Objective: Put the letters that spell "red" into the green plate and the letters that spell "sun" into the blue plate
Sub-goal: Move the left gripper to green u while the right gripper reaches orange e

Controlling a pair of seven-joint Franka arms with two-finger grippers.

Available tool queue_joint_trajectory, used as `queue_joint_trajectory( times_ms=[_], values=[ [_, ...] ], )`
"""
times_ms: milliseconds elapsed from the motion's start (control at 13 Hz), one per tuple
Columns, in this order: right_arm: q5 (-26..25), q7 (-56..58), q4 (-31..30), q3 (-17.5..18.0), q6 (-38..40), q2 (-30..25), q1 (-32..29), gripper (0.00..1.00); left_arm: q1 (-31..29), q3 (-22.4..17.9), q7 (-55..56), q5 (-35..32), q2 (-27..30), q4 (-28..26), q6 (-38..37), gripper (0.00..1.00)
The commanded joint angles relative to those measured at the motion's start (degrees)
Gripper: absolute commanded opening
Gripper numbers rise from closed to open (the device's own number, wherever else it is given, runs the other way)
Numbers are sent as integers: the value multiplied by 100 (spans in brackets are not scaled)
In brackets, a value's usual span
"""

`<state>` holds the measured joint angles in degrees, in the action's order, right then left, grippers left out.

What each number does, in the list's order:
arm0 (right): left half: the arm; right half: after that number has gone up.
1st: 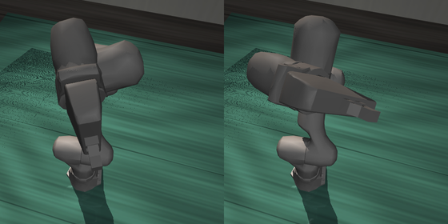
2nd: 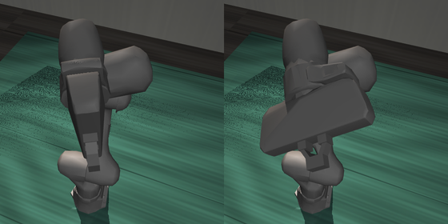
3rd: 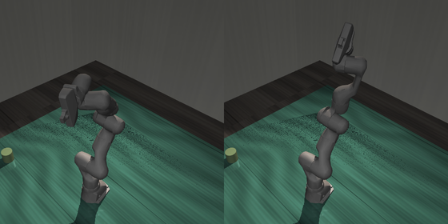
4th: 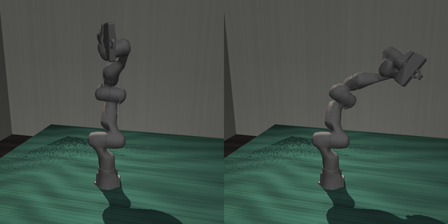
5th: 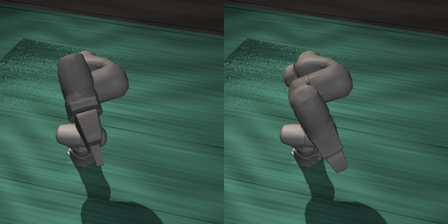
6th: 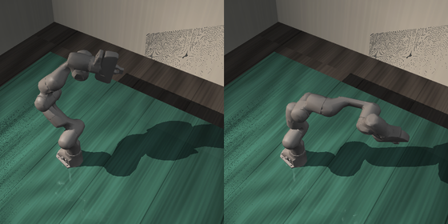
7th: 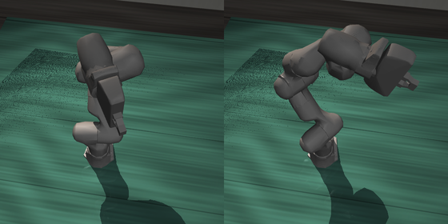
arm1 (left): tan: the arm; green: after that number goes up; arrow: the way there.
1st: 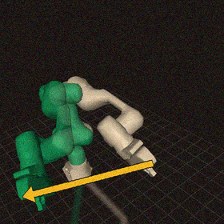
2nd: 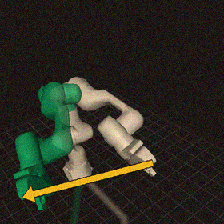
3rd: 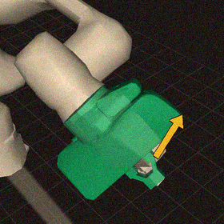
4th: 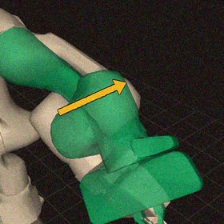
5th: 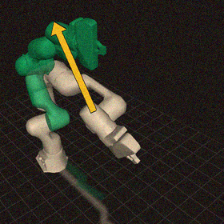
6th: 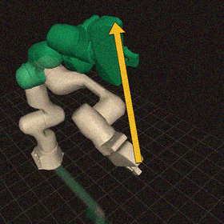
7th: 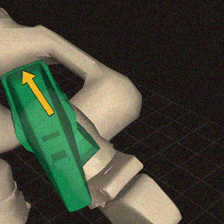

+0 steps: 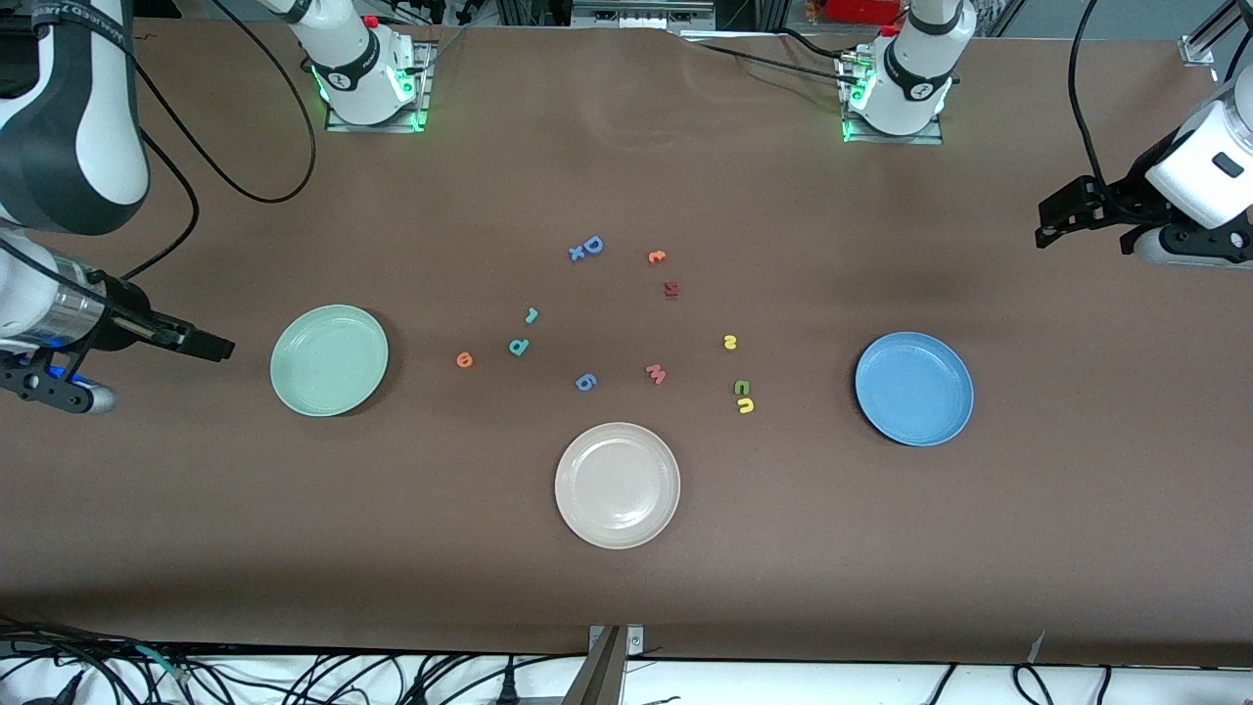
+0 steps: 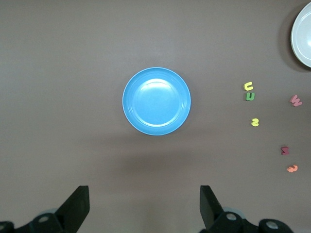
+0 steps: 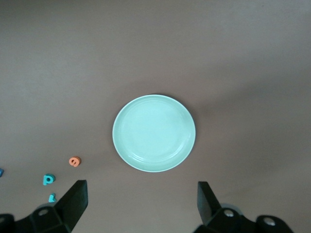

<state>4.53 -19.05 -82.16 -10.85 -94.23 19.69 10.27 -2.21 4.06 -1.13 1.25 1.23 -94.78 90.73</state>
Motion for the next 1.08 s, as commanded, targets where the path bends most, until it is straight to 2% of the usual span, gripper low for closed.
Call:
queue_joint_trajectory(
  times_ms=[0, 309, 540, 695, 849, 1003],
  values=[
    [-49, -572, -292, 328, -288, -150, 45, 100, 1, 16, 16, 78, 0, 29, -64, 100],
    [-22, -1126, -563, 855, -674, 61, 53, 100, 19, 51, 25, 78, -9, 30, -73, 100],
    [-22, -1740, -1283, 1329, -1596, 70, 54, 100, 10, 383, 25, 78, -298, 29, -81, 100],
    [-22, -2032, -1513, 1628, -1914, 192, 97, 99, 19, 621, 95, 60, -527, 47, -55, 100],
    [-22, -2068, -1531, 1682, -2133, 490, 264, 99, 27, 902, 637, 51, -729, 47, 58, 100],
    [-22, -2068, -1828, 1683, -2747, 684, 413, 99, 62, 1262, 1218, 25, -1088, 47, 304, 100]
  ],
)
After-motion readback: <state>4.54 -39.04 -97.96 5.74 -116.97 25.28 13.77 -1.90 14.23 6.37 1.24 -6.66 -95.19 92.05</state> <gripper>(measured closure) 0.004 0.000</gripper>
